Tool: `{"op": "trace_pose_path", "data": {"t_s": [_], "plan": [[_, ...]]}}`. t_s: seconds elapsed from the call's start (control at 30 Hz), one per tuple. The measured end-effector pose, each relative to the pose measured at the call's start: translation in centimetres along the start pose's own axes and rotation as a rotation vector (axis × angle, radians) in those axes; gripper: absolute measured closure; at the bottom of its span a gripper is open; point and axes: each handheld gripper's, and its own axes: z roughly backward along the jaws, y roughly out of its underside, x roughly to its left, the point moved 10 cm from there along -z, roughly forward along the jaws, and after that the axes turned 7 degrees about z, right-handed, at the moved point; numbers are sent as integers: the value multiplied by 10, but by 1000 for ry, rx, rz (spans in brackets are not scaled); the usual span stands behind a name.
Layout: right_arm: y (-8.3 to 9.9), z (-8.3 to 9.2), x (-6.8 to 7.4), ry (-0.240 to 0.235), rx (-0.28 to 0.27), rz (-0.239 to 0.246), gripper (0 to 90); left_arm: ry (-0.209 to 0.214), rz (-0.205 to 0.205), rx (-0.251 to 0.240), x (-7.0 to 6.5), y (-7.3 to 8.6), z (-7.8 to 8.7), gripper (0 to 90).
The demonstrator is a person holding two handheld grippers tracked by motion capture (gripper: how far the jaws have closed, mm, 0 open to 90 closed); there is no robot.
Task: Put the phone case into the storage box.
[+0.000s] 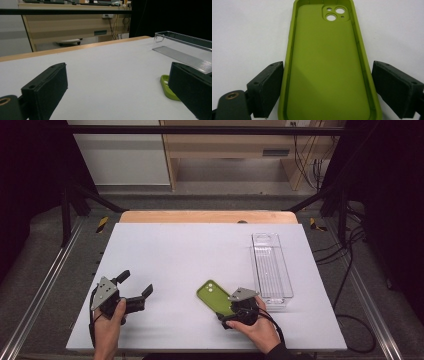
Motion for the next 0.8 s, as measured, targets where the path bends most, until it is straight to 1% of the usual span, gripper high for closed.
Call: {"op": "trace_pose_path", "data": {"t_s": [0.13,0.23,0.37,0.5,0.6,0.67,0.8], "plan": [[0,0,0,12,-6,7,131,1,0,1,-1,0,-1,20],[0,0,1,15,-10,10,155,3,1,1,-1,0,0,20],[0,1,1,10,-10,8,161,4,3,2,-1,0,-1,20],[0,1,0,14,-10,3,166,6,2,3,-2,0,-1,20],[-1,1,0,23,-15,2,170,5,10,2,-3,0,-2,16],[-2,1,0,27,-22,5,170,5,18,1,-3,0,-1,16],[-13,6,-2,48,-77,17,171,7,39,8,-4,-1,-2,16]]}}
